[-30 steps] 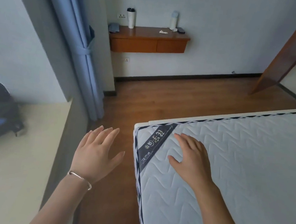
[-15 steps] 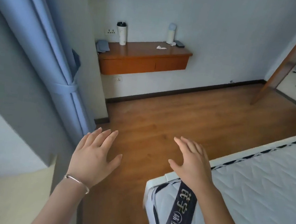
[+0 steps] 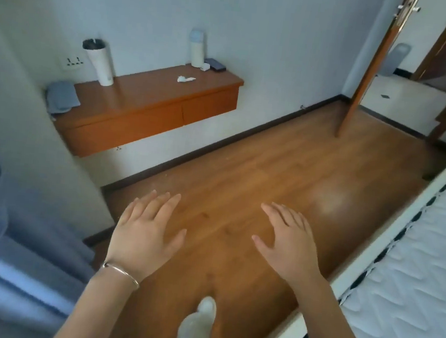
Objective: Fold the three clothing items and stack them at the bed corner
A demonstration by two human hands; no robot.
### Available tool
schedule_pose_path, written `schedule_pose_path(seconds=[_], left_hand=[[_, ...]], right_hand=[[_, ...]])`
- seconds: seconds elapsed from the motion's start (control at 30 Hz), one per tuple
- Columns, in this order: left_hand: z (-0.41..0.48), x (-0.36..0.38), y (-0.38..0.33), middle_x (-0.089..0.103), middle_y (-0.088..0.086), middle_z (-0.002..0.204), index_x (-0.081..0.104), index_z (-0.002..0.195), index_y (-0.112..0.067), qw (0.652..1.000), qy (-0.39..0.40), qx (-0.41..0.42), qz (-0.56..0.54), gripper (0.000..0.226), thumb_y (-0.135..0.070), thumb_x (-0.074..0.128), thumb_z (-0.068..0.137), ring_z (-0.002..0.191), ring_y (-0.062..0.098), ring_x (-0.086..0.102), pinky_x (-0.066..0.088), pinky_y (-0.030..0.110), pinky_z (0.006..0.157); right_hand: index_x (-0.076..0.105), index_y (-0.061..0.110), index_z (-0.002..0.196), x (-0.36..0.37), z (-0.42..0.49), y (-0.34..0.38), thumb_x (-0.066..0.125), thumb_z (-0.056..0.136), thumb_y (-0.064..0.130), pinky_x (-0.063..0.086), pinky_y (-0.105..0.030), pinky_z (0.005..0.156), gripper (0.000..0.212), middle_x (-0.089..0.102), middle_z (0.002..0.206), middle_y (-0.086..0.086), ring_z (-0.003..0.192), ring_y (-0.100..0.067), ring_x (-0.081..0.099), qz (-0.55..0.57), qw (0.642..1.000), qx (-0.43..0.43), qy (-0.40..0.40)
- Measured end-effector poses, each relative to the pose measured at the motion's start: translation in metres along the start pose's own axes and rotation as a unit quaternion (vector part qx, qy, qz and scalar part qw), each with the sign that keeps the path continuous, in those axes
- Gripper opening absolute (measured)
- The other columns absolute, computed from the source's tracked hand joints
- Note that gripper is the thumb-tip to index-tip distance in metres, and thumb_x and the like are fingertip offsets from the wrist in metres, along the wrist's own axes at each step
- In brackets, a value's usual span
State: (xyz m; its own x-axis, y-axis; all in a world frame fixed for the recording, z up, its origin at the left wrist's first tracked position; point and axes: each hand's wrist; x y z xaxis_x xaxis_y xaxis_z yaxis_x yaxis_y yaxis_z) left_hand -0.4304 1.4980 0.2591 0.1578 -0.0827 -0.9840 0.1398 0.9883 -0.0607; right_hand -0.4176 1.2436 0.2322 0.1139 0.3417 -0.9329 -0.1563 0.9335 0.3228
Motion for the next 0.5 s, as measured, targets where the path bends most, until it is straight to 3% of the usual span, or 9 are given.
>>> schedule_pose_path(seconds=[0.17, 0.23, 0.33, 0.5], left_hand=[[0.151, 0.020, -0.007, 0.031, -0.006, 0.149, 0.023, 0.143, -0.031, 0.998, 0.007, 0.067, -0.018, 0.064, -0.058, 0.038, 0.087, 0.140, 0.016, 0.019, 0.000, 0.031, 0.108], [0.211, 0.023, -0.015, 0.040, -0.002, 0.144, 0.032, 0.140, -0.028, 0.995, -0.001, 0.103, -0.011, 0.061, -0.058, 0.037, 0.086, 0.137, 0.021, 0.030, 0.008, 0.034, 0.106], [0.283, 0.034, -0.037, 0.063, 0.007, 0.120, 0.056, 0.122, -0.019, 0.984, -0.003, 0.181, -0.005, 0.062, -0.058, 0.039, 0.077, 0.113, 0.030, 0.057, 0.031, 0.043, 0.095], [0.377, 0.059, -0.107, 0.062, 0.005, 0.122, 0.053, 0.125, -0.020, 0.957, 0.027, 0.283, -0.050, 0.063, -0.056, 0.042, 0.075, 0.117, 0.029, 0.054, 0.034, 0.042, 0.097]], right_hand=[[0.026, 0.029, 0.144, 0.008, 0.118, -0.036, 0.059, 0.084, 0.044, 0.011, -0.036, 0.116, 0.070, 0.032, 0.149, 0.005, 0.139, -0.014, 0.023, -0.015, 0.998, 0.062, 0.002], [0.037, 0.026, 0.139, 0.003, 0.154, -0.053, 0.066, 0.078, 0.041, 0.018, -0.039, 0.114, 0.069, 0.041, 0.144, 0.001, 0.136, -0.017, 0.033, -0.025, 0.995, 0.097, -0.021], [0.050, 0.023, 0.130, -0.009, 0.187, -0.087, 0.072, 0.072, 0.038, 0.027, -0.042, 0.110, 0.065, 0.053, 0.134, -0.001, 0.128, -0.022, 0.045, -0.043, 0.986, 0.148, -0.066], [0.048, 0.022, 0.132, -0.029, 0.209, -0.155, 0.074, 0.072, 0.035, 0.029, -0.044, 0.109, 0.067, 0.053, 0.134, -0.001, 0.127, -0.022, 0.046, -0.061, 0.958, 0.257, -0.110]])
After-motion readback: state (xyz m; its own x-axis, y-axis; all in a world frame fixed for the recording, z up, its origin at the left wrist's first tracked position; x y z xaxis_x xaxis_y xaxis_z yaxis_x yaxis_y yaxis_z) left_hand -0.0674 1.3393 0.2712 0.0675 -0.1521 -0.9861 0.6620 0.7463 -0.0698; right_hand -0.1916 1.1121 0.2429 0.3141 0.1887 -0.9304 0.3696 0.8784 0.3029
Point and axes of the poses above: each hand's wrist, its own z-axis towards the middle knuckle, its own x-axis out of the palm, y = z × x
